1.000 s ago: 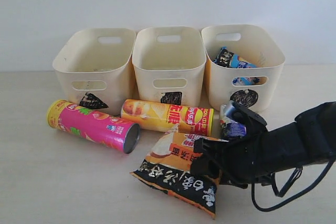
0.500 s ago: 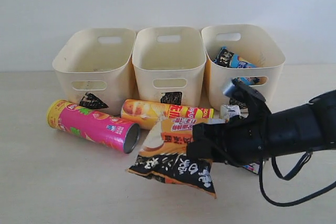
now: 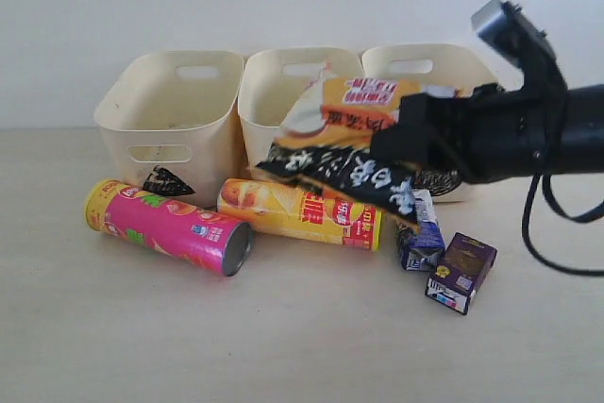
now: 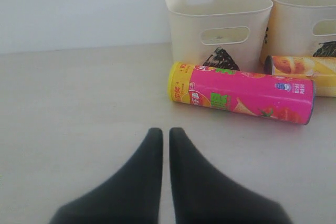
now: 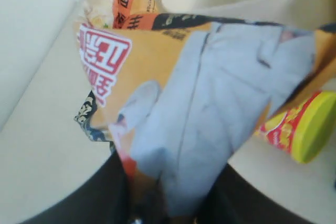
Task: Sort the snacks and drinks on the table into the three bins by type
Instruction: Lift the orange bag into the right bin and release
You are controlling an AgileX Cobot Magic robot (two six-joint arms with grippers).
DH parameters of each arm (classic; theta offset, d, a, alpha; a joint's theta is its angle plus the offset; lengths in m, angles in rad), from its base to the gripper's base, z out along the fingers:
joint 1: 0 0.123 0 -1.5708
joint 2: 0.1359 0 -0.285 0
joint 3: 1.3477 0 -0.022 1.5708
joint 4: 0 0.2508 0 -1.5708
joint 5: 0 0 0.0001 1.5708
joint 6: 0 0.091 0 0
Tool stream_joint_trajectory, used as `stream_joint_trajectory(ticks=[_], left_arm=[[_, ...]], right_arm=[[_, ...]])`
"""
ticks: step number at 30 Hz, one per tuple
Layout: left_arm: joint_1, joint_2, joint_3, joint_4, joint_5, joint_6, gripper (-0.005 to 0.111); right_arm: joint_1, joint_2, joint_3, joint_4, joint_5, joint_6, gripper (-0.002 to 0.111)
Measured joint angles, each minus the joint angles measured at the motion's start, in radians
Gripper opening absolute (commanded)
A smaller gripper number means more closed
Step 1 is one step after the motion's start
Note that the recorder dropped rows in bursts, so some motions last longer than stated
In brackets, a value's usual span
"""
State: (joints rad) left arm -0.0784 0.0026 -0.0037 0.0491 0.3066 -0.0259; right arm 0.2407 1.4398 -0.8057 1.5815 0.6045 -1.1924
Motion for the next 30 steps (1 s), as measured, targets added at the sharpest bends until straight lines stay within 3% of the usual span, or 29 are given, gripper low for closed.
stream_joint_trajectory(ticks=[12,25,28,30], left_arm=[[0.000,0.000,0.000,0.000,0.000,0.000,0.004],[0.000,0.000,0.000,0.000,0.000,0.000,0.004],[0.000,0.000,0.000,0.000,0.000,0.000,0.004],[0.000,0.000,0.000,0.000,0.000,0.000,0.004]], right_arm=[[-0.203,0.167,-0.362,-0.070,-0.014,0.024,0.000],[-0.227,0.577,-0.734,-0.117,-0.206,0.015,0.002],[-0.227,0.615,-0.747,-0.117,-0.206,0.017,0.021],[-0.227,0.630,-0.751,-0.133,-0.211,0.017,0.059]])
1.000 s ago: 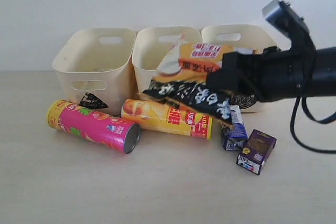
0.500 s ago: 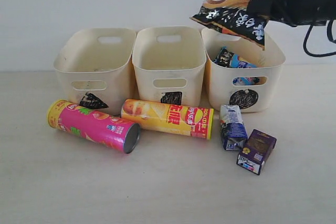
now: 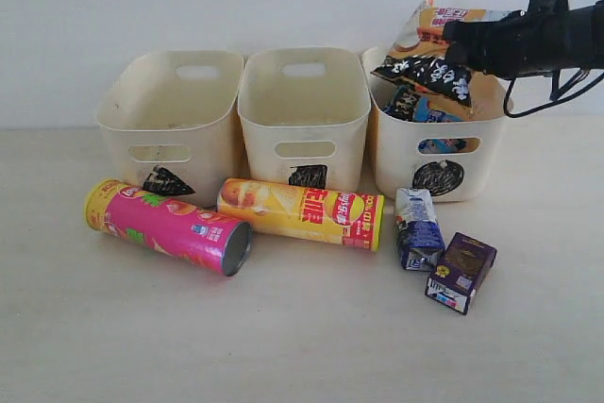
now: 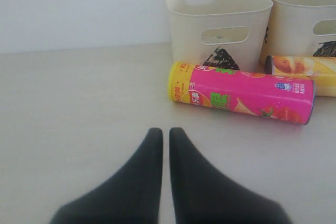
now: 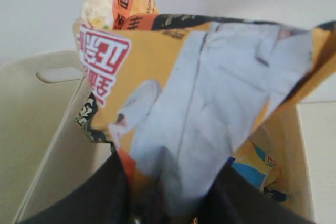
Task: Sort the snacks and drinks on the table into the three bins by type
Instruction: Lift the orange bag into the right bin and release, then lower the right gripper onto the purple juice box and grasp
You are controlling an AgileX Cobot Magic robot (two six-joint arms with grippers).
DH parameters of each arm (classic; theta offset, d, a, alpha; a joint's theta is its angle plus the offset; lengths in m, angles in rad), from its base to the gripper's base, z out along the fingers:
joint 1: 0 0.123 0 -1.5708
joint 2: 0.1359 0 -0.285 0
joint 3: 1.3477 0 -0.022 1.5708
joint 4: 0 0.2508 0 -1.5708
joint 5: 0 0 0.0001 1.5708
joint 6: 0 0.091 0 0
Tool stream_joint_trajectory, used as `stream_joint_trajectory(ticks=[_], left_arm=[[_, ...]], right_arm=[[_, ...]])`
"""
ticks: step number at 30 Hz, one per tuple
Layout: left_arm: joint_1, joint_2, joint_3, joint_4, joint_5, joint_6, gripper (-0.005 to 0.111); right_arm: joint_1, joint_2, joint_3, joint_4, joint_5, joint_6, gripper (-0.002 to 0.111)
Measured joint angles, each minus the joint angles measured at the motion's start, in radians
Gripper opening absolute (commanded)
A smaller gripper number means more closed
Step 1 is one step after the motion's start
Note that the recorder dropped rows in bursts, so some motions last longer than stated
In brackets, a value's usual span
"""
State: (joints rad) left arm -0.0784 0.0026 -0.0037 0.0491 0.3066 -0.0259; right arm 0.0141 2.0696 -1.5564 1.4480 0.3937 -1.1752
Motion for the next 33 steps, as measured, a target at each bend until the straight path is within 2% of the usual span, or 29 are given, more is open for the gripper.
stream_joint_trajectory(ticks=[3,4,9,12,15,19,22,23,33], left_arm=[[0.000,0.000,0.000,0.000,0.000,0.000,0.004],[0.000,0.000,0.000,0.000,0.000,0.000,0.004],[0.000,0.000,0.000,0.000,0.000,0.000,0.004],[0.000,0.000,0.000,0.000,0.000,0.000,0.004],[0.000,0.000,0.000,0.000,0.000,0.000,0.004],[0.000,0.000,0.000,0.000,0.000,0.000,0.004],[0.000,0.000,0.000,0.000,0.000,0.000,0.004],[0.000,0.000,0.000,0.000,0.000,0.000,0.004],[0.000,0.000,0.000,0.000,0.000,0.000,0.004]], right_arm=[[0.000,0.004,-0.005,-0.033,0.001,0.000,0.089],[0.000,0.004,-0.006,-0.037,0.001,0.000,0.093],[0.000,0.004,-0.006,-0.055,-0.002,0.010,0.092],[0.000,-0.007,-0.006,-0.092,-0.013,0.021,0.081],[0.000,-0.044,-0.006,-0.222,-0.041,0.090,0.065],[-0.001,-0.119,-0.007,-0.474,-0.039,0.258,0.034],[-0.002,-0.167,-0.007,-0.640,0.018,0.345,0.004],[-0.002,-0.182,-0.007,-0.694,0.044,0.372,0.000],[-0.002,-0.318,-0.007,-1.169,0.313,0.722,0.000]])
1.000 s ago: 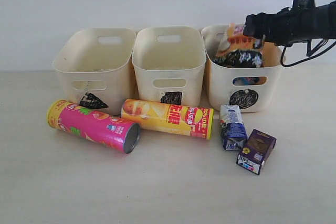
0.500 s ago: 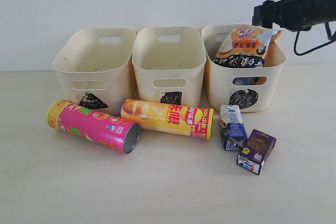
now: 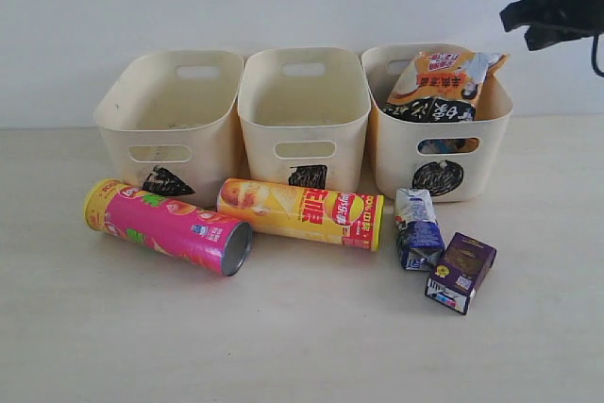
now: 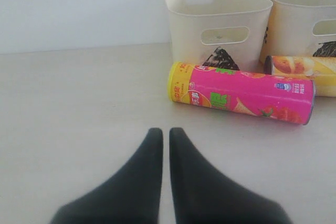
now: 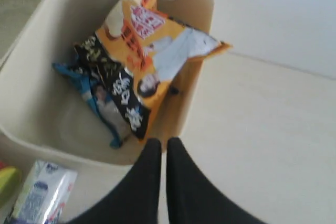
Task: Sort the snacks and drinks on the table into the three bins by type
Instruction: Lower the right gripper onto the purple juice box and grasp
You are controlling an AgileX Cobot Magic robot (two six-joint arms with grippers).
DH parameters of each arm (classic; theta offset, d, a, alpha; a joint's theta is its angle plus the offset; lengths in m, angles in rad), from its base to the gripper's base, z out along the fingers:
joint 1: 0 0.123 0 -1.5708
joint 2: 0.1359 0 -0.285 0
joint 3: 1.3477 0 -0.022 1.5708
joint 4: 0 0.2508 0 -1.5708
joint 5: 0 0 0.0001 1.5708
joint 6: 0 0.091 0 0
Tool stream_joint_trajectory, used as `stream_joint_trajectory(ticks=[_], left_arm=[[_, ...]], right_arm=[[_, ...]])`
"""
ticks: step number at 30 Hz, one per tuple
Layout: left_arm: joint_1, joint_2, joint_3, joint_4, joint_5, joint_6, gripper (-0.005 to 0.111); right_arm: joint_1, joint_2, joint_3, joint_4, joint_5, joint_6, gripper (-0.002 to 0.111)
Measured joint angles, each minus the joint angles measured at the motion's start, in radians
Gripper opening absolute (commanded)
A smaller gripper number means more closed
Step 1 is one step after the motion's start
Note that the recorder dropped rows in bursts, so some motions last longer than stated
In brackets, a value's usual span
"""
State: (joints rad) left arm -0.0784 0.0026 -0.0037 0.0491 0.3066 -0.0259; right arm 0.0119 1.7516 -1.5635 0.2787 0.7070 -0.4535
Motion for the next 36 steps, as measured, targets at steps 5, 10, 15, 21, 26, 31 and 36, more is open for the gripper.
stream_joint_trajectory(ticks=[5,10,15,21,26,31,36], left_arm=[[0.000,0.000,0.000,0.000,0.000,0.000,0.004],[0.000,0.000,0.000,0.000,0.000,0.000,0.004],[0.000,0.000,0.000,0.000,0.000,0.000,0.004],[0.000,0.000,0.000,0.000,0.000,0.000,0.004],[0.000,0.000,0.000,0.000,0.000,0.000,0.004],[0.000,0.000,0.000,0.000,0.002,0.000,0.004],[0.000,0.000,0.000,0.000,0.002,0.000,0.004]], right_arm=[[0.000,-0.042,0.000,-0.113,0.217,0.107,0.000],[0.015,-0.048,0.021,-0.129,0.391,0.069,0.000],[0.087,-0.067,0.121,-0.132,0.406,-0.008,0.000],[0.173,-0.078,0.260,-0.130,0.357,-0.227,0.001],[0.196,-0.074,0.314,-0.128,0.284,-0.204,0.044],[0.196,-0.051,0.318,-0.075,0.287,-0.078,0.105],[0.197,0.002,0.320,0.002,0.327,0.116,0.101]])
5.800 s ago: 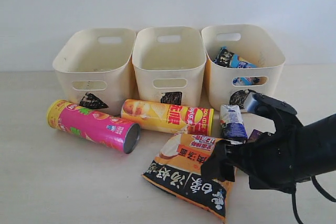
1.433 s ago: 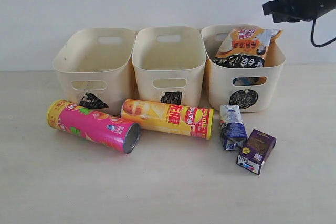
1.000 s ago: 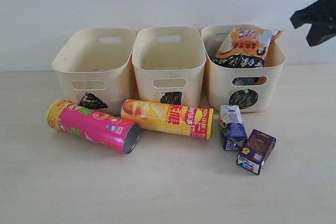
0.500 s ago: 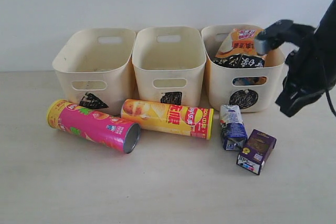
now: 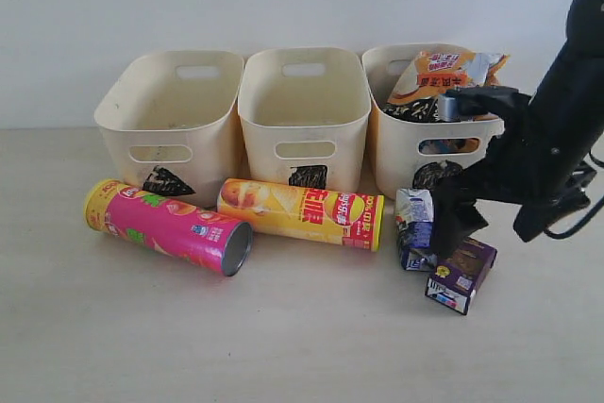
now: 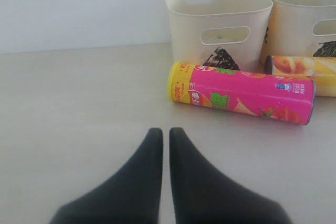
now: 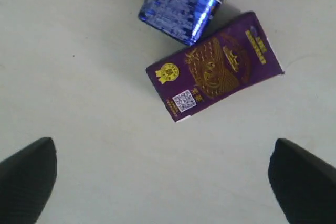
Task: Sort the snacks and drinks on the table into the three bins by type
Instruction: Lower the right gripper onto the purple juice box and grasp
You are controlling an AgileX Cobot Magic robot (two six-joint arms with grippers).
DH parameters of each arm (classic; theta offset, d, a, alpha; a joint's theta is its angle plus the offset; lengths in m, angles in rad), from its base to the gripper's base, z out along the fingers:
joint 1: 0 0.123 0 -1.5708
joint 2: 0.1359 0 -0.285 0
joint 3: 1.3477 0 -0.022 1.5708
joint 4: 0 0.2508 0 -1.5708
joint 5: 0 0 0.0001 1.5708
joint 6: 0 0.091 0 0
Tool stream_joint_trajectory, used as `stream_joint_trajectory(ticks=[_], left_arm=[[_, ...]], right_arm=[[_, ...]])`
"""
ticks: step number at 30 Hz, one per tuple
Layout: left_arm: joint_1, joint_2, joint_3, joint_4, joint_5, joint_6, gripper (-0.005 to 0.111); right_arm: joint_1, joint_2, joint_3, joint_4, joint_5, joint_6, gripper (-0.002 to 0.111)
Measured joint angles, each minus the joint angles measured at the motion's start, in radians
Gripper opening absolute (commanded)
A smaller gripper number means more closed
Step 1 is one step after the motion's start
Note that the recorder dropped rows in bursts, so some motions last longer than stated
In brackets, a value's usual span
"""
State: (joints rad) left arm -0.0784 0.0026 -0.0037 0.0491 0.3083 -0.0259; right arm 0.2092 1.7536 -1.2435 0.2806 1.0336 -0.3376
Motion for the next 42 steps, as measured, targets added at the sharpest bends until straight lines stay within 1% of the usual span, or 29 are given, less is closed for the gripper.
stream_joint_trajectory(ticks=[3,5,12,16,21,29,31,33,34,37,40,42], left_arm=[[0.000,0.000,0.000,0.000,0.000,0.000,0.004],[0.000,0.000,0.000,0.000,0.000,0.000,0.004],[0.000,0.000,0.000,0.000,0.000,0.000,0.004],[0.000,0.000,0.000,0.000,0.000,0.000,0.004],[0.000,0.000,0.000,0.000,0.000,0.000,0.004],[0.000,0.000,0.000,0.000,0.000,0.000,0.004],[0.000,0.000,0.000,0.000,0.000,0.000,0.004],[0.000,0.000,0.000,0.000,0.000,0.000,0.004],[0.000,0.000,0.000,0.000,0.000,0.000,0.004],[0.000,0.000,0.000,0.000,0.000,0.000,0.004],[0.000,0.000,0.000,0.000,0.000,0.000,0.004],[0.000,0.000,0.000,0.000,0.000,0.000,0.004]], right_arm=[[0.005,0.051,0.000,-0.023,-0.006,0.133,0.099],[0.025,0.085,0.000,-0.067,-0.028,0.215,0.097],[0.147,0.162,0.000,-0.217,-0.106,0.424,0.097],[0.159,0.196,-0.008,-0.274,-0.122,0.547,0.097],[0.159,0.226,-0.012,-0.299,-0.171,0.607,0.097],[0.159,0.235,-0.012,-0.333,-0.255,0.634,0.096],[0.159,0.237,-0.012,-0.347,-0.259,0.638,0.090],[0.159,0.237,-0.012,-0.376,-0.253,0.651,0.082],[0.159,0.237,-0.012,-0.390,-0.248,0.660,0.075],[0.159,0.239,-0.012,-0.437,-0.234,0.686,0.064],[0.159,0.250,-0.012,-0.469,-0.208,0.693,0.057],[0.159,0.268,-0.012,-0.481,-0.176,0.684,0.055]])
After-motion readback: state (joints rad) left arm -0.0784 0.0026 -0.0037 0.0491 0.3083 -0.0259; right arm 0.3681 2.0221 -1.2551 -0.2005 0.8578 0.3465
